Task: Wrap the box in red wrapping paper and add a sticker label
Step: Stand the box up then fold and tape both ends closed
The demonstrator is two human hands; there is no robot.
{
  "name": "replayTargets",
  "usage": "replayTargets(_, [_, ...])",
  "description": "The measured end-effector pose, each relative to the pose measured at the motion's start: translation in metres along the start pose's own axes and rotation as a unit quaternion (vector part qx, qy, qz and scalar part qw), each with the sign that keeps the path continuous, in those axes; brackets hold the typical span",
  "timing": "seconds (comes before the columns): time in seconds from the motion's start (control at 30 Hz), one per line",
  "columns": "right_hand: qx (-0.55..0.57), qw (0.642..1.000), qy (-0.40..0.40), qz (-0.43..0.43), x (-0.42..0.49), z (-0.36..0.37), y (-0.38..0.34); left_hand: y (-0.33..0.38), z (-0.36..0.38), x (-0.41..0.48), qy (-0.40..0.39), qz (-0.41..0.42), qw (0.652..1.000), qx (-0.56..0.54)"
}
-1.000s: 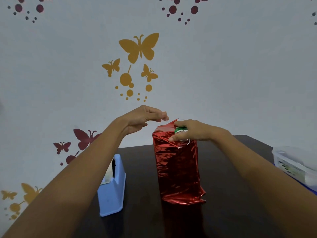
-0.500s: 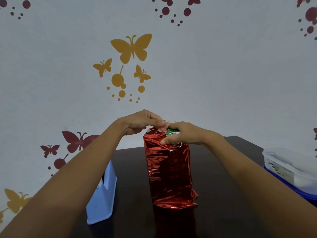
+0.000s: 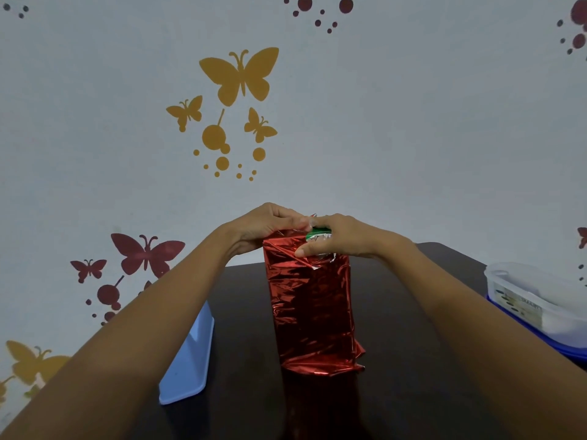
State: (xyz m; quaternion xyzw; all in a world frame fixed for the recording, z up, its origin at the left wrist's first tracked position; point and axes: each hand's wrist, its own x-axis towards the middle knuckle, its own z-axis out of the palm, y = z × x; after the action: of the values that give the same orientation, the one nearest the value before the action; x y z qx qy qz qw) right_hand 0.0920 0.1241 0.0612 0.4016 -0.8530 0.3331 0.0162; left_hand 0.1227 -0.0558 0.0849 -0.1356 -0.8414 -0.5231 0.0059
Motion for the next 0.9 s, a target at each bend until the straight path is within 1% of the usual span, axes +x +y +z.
replayTargets(0.13, [0.016, 1.000, 0.001, -0.004, -0.0020, 0.0000, -0.0011, -0.0019, 0.0013, 0.0023, 0.004, -0.002, 1.000, -0.019])
replayTargets(0.37, [0.017, 1.000, 0.008, -0.004, -0.0015, 0.0002, -0.0011, -0.0011, 0.0022, 0.0041, 0.003, -0.002, 1.000, -0.018])
replayTargets(0.5, [0.018, 1.000, 0.014, -0.006, 0.0004, 0.0010, 0.0021, -0.0013, 0.0022, 0.0053, 0.007, 0.012, 1.000, 0.002])
replayTargets(0.67, [0.043, 0.999, 0.024, -0.013, -0.0012, 0.0018, 0.0020, -0.0051, 0.0026, 0.0068, 0.018, 0.029, 0.999, -0.014])
replayTargets(0.77, [0.058, 0.998, 0.024, -0.007, -0.0031, 0.0022, 0.0015, -0.0048, 0.0025, 0.0064, 0.032, 0.025, 0.999, 0.017])
replayTargets(0.83, [0.060, 0.998, 0.019, 0.000, -0.0056, 0.0019, -0.0002, -0.0032, 0.0027, 0.0067, 0.023, 0.014, 0.998, 0.054])
replayTargets(0.9, [0.058, 0.998, 0.013, 0.007, -0.0086, 0.0031, -0.0023, -0.0011, 0.0011, 0.0088, 0.020, -0.004, 0.998, 0.067])
